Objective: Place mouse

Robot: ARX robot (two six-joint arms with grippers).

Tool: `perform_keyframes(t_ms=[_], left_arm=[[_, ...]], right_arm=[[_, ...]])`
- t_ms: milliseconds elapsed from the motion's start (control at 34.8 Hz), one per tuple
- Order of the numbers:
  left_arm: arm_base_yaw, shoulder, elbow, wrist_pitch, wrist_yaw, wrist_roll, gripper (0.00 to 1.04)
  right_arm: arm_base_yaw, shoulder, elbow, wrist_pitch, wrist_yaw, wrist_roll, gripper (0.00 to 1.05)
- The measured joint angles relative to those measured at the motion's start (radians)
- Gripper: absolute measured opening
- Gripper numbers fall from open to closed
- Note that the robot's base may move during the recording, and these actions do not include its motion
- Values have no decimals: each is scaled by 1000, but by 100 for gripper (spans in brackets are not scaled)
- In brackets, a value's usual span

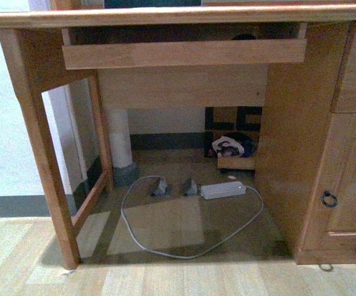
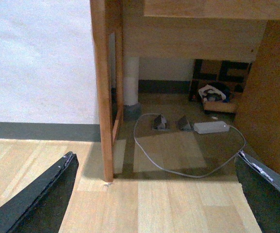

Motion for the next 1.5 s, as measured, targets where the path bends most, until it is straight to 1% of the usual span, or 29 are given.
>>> perform_keyframes(t_ms=[1495], left_arm=[[0,1,0,-4,0,0,98]], right_arm=[[0,0,0,-3,0,0,98]])
